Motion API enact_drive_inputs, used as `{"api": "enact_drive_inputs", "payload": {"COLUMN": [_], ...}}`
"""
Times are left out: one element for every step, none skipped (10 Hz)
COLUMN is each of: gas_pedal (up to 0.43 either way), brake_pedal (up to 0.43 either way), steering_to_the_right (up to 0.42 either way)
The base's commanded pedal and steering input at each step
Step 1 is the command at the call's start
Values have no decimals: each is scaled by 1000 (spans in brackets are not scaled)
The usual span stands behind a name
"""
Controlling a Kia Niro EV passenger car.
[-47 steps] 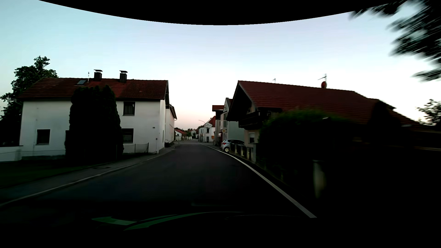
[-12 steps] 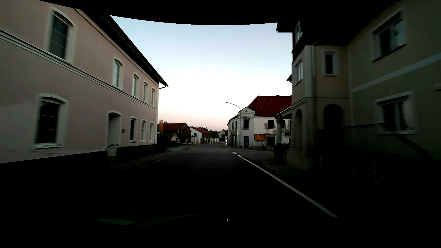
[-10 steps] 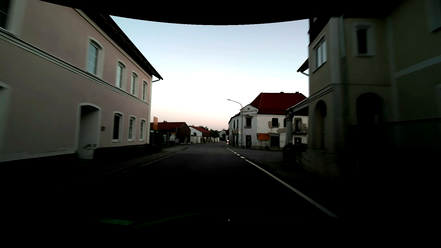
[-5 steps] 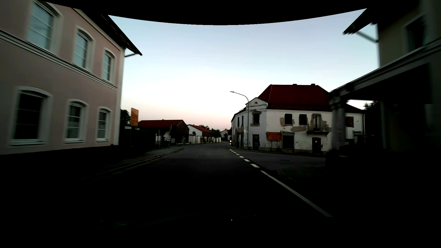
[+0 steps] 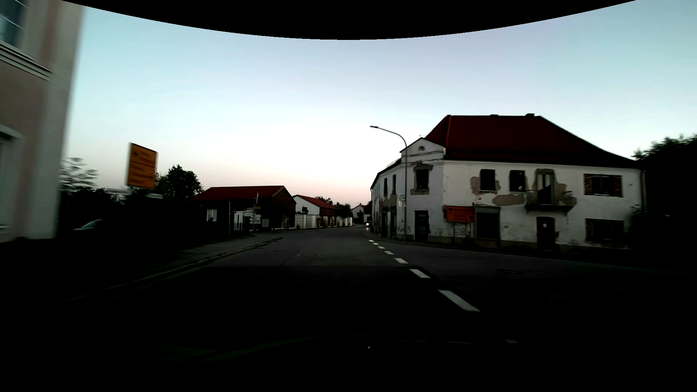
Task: Follow the waypoints while adhering to traffic rules and regulations
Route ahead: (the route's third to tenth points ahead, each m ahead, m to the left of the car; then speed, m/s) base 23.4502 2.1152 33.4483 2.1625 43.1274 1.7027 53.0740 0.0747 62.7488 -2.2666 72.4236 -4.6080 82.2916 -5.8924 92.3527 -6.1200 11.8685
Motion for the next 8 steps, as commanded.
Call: {"api": "enact_drive_inputs", "payload": {"gas_pedal": [79,79,79,79,79,79,79,79], "brake_pedal": [0,0,0,0,0,0,0,0], "steering_to_the_right": [-6,-6,-6,-6,-5,-5,-3,-3]}}
